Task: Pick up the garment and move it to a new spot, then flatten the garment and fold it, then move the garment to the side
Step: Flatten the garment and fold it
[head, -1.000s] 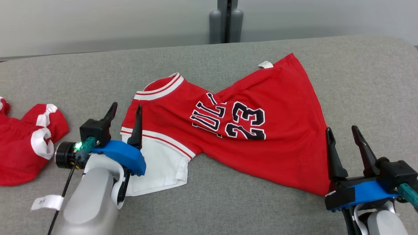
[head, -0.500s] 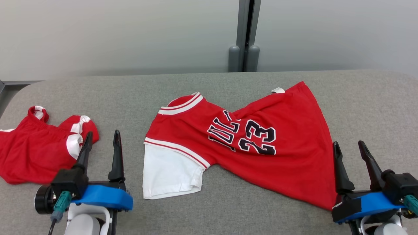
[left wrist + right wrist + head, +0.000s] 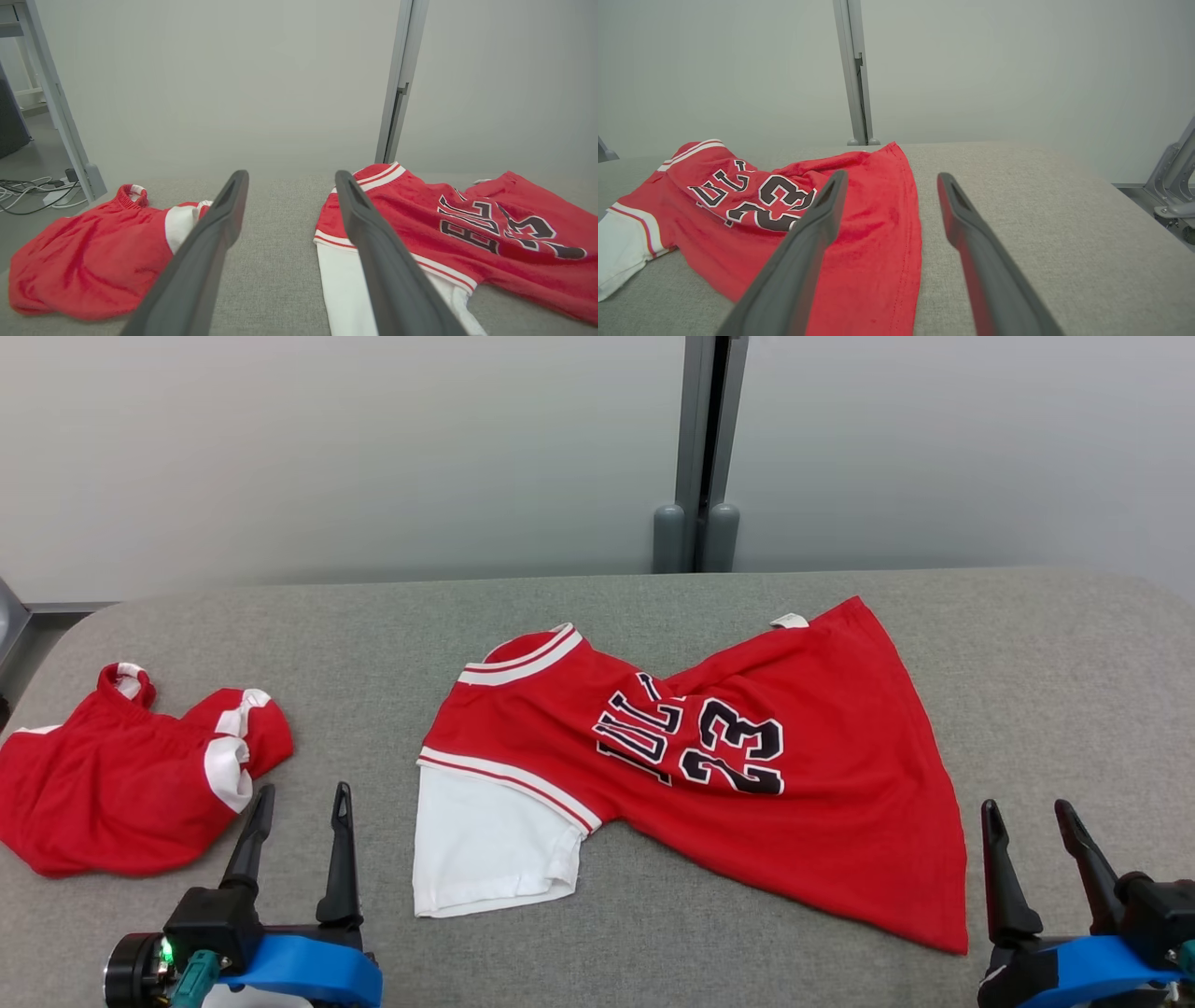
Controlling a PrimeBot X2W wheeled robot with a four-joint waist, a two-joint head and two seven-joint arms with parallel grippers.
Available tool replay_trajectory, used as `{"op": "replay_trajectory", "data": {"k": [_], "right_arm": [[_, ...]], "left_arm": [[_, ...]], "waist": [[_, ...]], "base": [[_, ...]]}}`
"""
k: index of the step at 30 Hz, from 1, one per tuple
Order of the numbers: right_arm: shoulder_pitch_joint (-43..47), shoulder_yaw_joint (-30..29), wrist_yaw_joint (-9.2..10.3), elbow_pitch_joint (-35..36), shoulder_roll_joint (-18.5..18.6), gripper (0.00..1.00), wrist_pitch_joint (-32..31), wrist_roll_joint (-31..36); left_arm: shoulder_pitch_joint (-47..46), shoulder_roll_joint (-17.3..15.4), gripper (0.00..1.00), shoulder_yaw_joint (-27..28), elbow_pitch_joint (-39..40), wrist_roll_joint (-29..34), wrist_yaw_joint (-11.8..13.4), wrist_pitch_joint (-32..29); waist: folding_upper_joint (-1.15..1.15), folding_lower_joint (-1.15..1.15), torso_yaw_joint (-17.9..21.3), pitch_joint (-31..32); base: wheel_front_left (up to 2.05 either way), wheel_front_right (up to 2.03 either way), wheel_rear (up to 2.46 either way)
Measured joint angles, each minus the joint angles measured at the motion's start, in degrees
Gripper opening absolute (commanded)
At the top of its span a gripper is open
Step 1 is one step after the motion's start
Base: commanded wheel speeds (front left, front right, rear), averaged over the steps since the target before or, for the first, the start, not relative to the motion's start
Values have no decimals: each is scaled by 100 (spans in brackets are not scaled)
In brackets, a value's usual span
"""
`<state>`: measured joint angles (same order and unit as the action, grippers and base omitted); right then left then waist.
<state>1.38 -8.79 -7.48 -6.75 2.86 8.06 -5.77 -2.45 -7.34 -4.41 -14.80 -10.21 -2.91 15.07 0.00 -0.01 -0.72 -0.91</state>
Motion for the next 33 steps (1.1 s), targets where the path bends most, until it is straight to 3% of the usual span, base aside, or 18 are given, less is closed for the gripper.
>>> {"op": "replay_trajectory", "data": {"k": [18, 33], "right_arm": [[57, 18, 0, -107, 0, 100, -279, 55], [-265, 260, -1, -1472, 0, 100, -107, 60]], "left_arm": [[-10, 18, 100, -41, -215, 87, -18, 0], [-393, 244, 100, -472, -1847, -41, -253, 0]], "waist": [[0, 1, 72, -148], [0, 2, 205, -539]], "base": [[0, 0, 0], [0, 0, 0]]}}
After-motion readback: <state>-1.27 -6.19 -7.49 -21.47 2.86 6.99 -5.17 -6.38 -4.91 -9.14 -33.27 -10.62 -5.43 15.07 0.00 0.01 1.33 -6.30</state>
